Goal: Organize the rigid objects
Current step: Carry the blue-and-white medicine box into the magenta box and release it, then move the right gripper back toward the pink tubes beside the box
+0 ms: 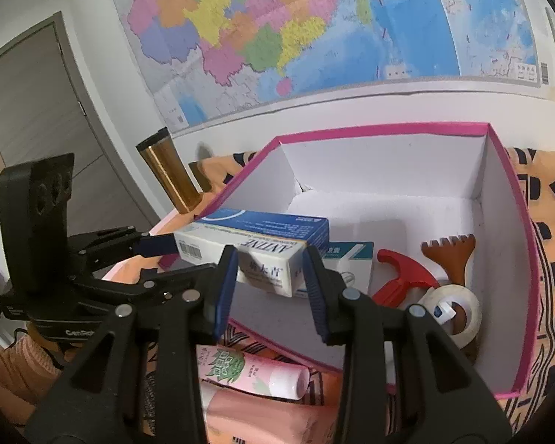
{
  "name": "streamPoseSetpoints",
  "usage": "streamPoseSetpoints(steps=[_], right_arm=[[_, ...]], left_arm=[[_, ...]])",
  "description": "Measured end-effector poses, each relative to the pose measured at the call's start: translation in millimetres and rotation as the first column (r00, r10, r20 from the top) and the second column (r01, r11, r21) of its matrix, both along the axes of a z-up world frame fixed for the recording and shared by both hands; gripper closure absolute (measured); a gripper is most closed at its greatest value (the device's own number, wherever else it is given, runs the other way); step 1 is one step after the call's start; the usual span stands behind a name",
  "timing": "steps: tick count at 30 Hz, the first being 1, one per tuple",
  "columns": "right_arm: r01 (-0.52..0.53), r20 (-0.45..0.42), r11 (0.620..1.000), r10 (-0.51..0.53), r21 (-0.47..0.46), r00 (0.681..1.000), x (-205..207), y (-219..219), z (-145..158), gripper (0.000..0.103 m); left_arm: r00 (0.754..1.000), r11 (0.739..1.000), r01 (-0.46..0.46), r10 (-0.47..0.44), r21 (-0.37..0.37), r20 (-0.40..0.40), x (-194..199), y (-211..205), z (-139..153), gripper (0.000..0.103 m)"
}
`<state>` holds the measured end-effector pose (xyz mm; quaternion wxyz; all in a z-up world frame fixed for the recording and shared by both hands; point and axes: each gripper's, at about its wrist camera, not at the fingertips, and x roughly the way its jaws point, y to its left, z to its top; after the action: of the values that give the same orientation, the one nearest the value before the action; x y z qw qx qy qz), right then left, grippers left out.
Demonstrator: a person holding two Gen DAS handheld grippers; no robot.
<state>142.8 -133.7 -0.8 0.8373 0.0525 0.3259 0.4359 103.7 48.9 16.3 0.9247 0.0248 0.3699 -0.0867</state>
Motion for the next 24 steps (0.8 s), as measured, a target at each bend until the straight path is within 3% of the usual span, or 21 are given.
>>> streamPoseSetpoints(steps=[15,24], right_arm=[[-0.012,-0.042,0.998,0.01,-0.057,0.999,11,17,-19,0.064],[-0.008,-0.051,1.0,0.007,-0.017,0.999,7,5,-14,0.064]], left_arm=[[0.999,0.997,-0.047,0.047,0.058,-0.004,11,1,-9,0.048],[0.994,0.998,-0.063,0.061,0.02,0.09,-22,8,6,0.048]])
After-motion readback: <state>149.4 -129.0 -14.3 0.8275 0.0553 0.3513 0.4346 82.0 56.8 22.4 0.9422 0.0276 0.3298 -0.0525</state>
